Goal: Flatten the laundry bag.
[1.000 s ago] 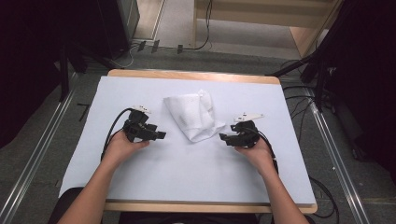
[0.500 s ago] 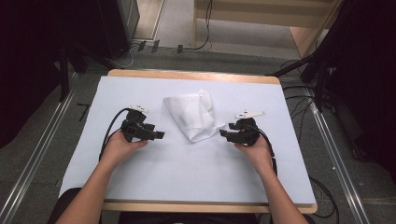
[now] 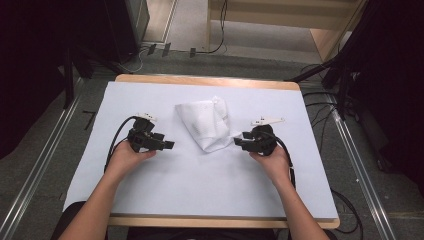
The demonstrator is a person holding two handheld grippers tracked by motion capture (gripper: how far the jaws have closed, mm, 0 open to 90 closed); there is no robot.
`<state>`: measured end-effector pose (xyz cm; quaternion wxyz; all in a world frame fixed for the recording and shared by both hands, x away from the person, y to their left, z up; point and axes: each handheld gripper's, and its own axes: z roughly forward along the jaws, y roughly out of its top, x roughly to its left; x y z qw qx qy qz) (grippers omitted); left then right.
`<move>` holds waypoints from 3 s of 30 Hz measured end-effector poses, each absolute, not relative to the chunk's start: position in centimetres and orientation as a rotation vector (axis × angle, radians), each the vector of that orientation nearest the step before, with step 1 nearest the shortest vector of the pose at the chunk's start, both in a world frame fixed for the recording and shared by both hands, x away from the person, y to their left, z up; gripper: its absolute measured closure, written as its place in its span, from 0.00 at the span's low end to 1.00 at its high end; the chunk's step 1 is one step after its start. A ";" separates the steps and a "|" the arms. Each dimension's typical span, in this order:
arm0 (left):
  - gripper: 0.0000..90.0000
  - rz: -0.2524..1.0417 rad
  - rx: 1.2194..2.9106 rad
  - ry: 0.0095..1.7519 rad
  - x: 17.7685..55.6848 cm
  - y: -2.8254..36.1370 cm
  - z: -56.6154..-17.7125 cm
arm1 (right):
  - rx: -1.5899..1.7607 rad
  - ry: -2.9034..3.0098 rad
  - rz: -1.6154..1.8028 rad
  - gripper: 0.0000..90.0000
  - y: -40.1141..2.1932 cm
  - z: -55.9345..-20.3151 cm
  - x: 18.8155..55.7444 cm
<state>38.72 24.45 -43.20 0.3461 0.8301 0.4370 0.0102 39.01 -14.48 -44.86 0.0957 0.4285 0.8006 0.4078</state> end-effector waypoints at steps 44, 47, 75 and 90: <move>0.42 0.100 2.115 1.212 36.0 27.5 -42.9 | 1.092 2.508 1.201 0.86 -10.3 -45.1 41.9; 0.42 0.105 2.112 1.225 35.7 27.9 -42.9 | 1.092 2.520 1.192 0.98 -9.9 -44.9 42.0; 0.42 0.137 2.049 1.266 35.4 29.7 -42.4 | 0.791 2.616 1.235 0.99 -2.8 -39.9 42.1; 0.42 0.142 2.025 1.284 35.5 30.4 -42.4 | 0.760 2.724 1.241 0.99 4.2 -42.2 43.1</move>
